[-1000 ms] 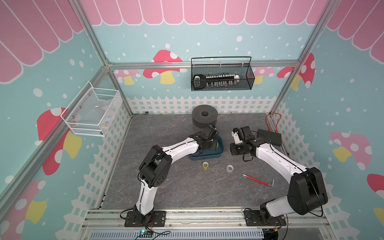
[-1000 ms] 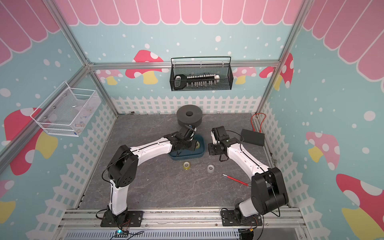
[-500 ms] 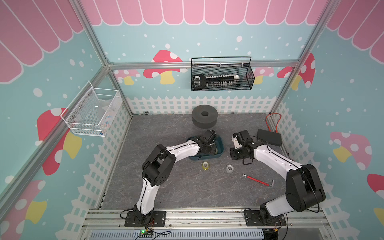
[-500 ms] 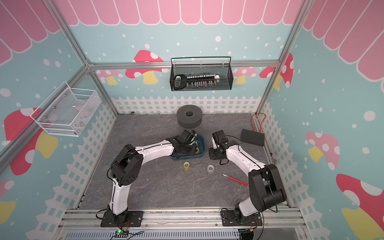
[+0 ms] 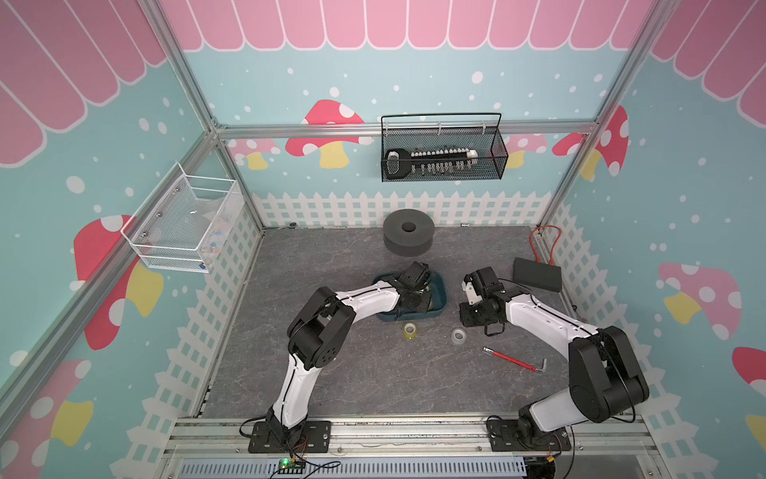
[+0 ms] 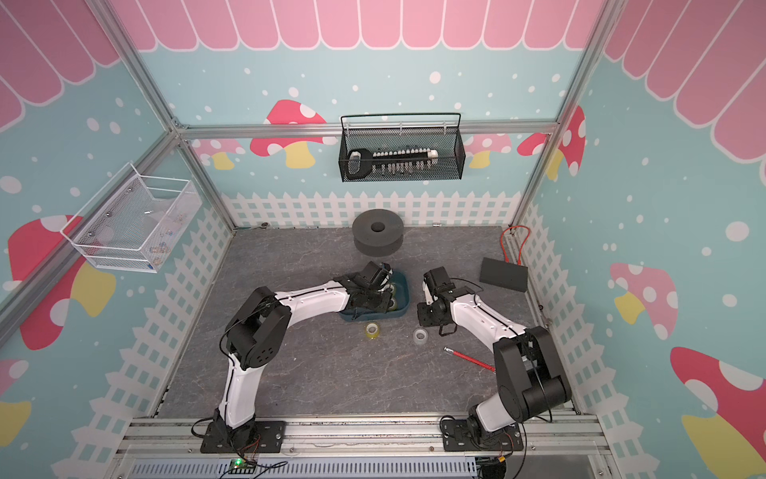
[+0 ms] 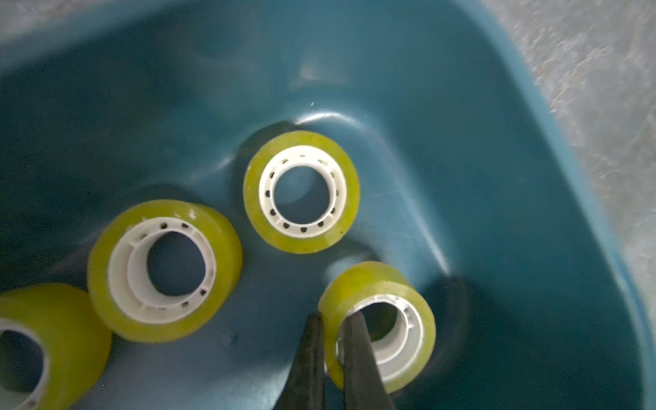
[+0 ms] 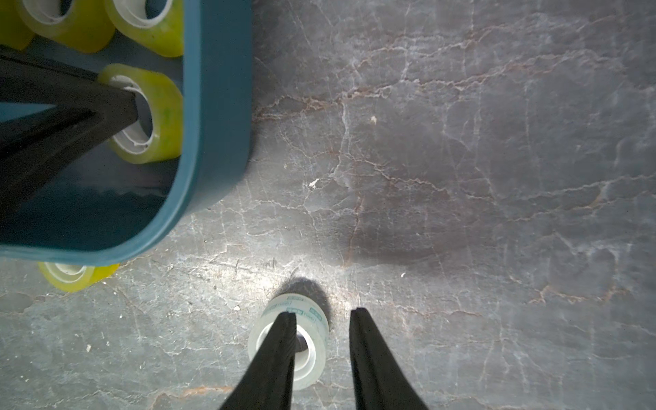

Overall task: Put the transparent tape into the storage box
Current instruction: Place the tape in the storage box.

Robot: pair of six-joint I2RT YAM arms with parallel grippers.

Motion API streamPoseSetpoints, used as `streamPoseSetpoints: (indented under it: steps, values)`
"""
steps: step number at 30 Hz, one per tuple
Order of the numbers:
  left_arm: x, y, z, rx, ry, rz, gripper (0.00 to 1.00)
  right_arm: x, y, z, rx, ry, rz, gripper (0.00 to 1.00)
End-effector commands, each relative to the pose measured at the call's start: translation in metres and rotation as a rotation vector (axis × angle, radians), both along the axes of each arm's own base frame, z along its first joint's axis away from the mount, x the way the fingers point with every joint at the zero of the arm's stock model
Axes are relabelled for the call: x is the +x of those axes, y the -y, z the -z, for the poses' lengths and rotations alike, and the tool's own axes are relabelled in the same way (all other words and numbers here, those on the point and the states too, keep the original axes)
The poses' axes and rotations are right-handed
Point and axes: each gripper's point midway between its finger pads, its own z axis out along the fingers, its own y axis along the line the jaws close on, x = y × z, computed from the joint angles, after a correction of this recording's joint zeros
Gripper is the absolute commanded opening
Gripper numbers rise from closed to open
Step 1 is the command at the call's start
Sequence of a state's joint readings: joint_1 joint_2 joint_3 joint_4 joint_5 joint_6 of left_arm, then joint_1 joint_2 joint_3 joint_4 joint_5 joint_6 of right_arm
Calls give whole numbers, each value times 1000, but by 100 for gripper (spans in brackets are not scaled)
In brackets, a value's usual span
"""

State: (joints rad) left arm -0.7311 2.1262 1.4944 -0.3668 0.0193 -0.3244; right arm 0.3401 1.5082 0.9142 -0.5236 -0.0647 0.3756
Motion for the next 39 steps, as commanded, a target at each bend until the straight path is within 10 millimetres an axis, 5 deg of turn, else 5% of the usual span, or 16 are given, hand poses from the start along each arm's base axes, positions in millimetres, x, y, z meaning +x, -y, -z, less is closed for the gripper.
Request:
streamPoseSetpoints:
  steps: [1,20,39]
  values:
    - [6,1,2,11,9,11,8,-2,0,0,14,-1,13,32]
    - [10,2,-14,-2,44,10,38,3,-1,-3,18,7,15,32]
    - [23,-12,-114,-128,208,-74,62,-24,1,21,19,-66,-10,35]
